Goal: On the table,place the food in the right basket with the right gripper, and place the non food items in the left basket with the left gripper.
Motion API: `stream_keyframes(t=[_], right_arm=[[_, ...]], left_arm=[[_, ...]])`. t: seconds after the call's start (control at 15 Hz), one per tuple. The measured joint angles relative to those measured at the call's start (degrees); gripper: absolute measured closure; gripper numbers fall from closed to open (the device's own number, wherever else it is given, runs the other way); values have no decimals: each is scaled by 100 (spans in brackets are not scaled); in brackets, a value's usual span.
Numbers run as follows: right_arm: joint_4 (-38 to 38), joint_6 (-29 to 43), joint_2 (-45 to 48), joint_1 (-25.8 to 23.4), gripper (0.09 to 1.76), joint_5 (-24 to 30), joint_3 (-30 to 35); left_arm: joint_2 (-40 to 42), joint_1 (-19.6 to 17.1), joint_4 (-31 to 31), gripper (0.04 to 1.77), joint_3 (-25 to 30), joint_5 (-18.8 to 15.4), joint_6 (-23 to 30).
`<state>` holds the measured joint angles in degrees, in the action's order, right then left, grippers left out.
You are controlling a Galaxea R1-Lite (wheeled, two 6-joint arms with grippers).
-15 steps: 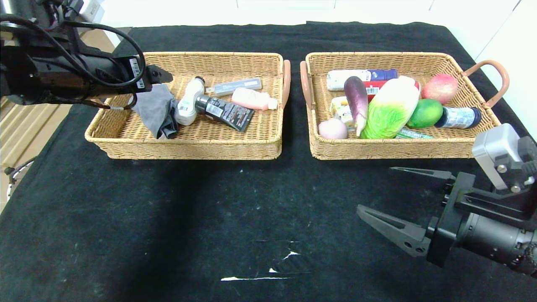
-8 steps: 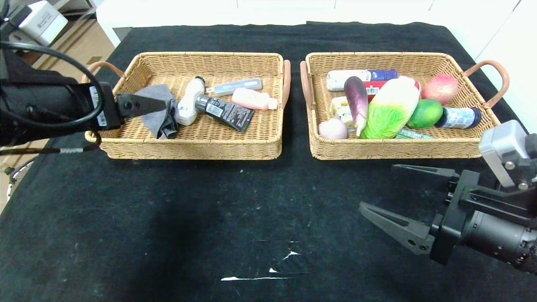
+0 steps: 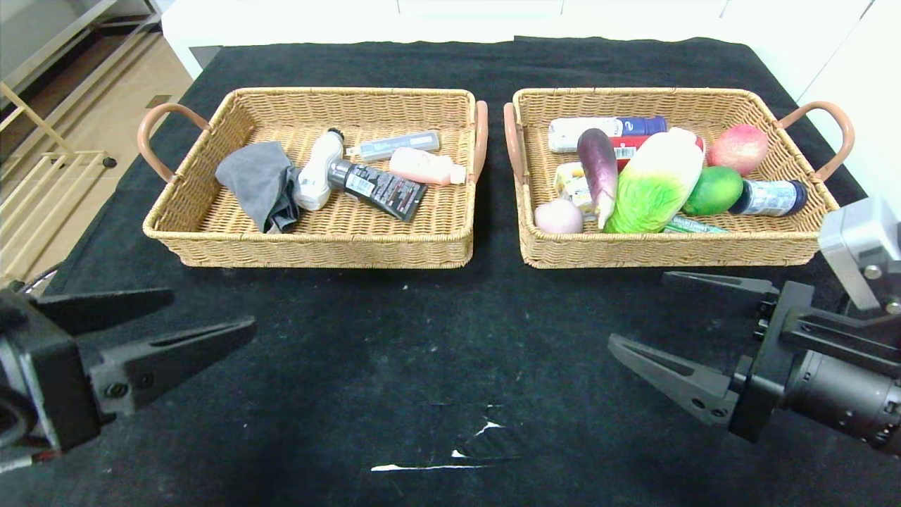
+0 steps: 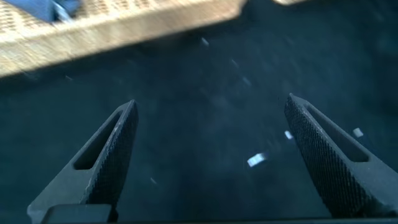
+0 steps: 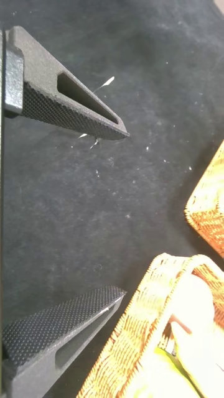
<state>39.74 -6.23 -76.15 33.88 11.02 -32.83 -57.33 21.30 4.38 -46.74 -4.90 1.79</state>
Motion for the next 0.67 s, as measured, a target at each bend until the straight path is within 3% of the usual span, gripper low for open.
stream_keyframes(t=[0.33,0.53,0.67], right_arm=[[-52,12,107,-37,14,-5,-27],[-271,-49,254,-117,14,-185,-77],[-848,-96,568,-127,14,-378,-129]], left_arm=[[734,100,13,11,562,-391,-149],[1090,50,55,10,641,-336,-161],[1291,-182,77,10,617,-201,-163]])
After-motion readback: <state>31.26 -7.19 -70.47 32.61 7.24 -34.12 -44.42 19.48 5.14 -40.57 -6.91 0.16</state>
